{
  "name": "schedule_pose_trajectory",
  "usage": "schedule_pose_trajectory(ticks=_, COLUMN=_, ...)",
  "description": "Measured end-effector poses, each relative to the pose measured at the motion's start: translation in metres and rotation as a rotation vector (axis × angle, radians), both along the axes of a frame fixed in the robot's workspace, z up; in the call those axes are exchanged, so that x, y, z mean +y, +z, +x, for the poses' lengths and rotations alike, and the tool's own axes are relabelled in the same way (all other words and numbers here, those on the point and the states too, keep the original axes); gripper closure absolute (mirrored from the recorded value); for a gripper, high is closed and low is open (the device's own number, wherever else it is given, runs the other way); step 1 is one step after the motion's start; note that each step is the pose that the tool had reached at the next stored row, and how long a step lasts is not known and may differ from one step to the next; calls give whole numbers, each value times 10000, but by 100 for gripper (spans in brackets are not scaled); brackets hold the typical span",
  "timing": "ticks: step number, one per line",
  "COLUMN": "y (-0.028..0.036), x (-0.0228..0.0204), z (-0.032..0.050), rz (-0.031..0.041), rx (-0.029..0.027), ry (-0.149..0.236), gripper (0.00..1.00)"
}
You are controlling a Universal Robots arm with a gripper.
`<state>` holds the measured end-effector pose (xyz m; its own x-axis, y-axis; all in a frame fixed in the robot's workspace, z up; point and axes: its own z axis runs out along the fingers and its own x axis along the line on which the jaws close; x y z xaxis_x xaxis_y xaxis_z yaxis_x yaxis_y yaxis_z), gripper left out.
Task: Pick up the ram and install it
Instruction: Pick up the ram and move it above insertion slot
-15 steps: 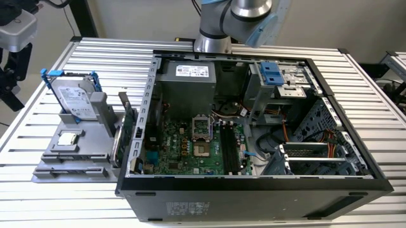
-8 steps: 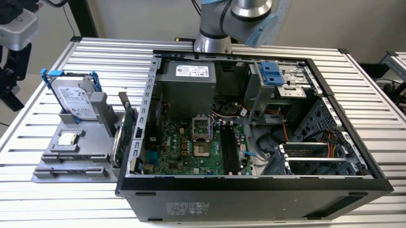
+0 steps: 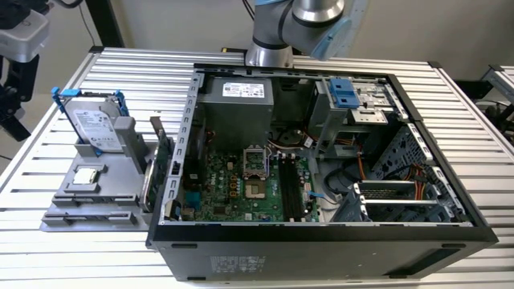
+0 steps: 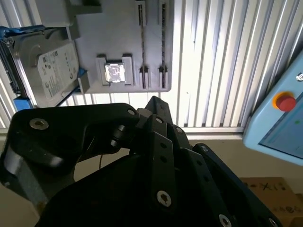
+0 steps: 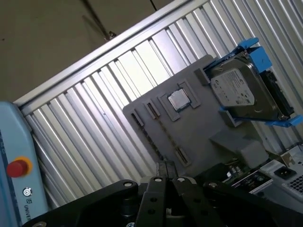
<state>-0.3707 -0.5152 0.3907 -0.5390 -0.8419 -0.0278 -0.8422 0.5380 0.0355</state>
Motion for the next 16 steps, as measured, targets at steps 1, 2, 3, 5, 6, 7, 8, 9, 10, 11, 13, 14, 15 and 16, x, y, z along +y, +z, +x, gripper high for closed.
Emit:
schedule_pose_trajectory(ticks=1, y=0, x=0, z=0, rz=0, rx=0, ry=49, gripper=100)
schedule_pose_trajectory(ticks=2, y=0, x=0, z=0, rz=0, rx=0, ry=113, gripper=100)
schedule_pose_trajectory(ticks=3, y=0, x=0, z=0, rz=-1, rx=1, ry=211, gripper=100)
schedule_pose_trajectory(ticks=5, y=0, x=0, z=0, rz=0, rx=0, ry=473, gripper=100)
schedule_pose_trajectory(ticks=6, y=0, x=0, z=0, rz=0, rx=0, ry=649, gripper=100)
schedule_pose_trajectory(ticks=7, y=0, x=0, z=0, rz=0, rx=0, ry=830, gripper=100)
schedule_pose_trajectory(ticks=8, y=0, x=0, z=0, rz=0, rx=0, ry=1019, gripper=100)
schedule_pose_trajectory(ticks=9, y=0, x=0, z=0, rz=0, rx=0, ry=1209, gripper=100)
schedule_pose_trajectory(ticks=10, y=0, x=0, z=0, rz=0, rx=0, ry=1368, gripper=100)
schedule_pose_trajectory(ticks=11, y=0, x=0, z=0, rz=-1, rx=0, ry=1524, gripper=100)
schedule_pose_trajectory(ticks=13, y=0, x=0, z=0, rz=-2, rx=1, ry=1760, gripper=100)
schedule_pose_trajectory(ticks=14, y=0, x=0, z=0, rz=-2, rx=1, ry=1872, gripper=100)
schedule_pose_trajectory(ticks=15, y=0, x=0, z=0, rz=-2, rx=1, ry=1982, gripper=100)
schedule_pose_trajectory(ticks=16, y=-1, x=0, z=0, rz=-2, rx=0, ry=2103, gripper=100)
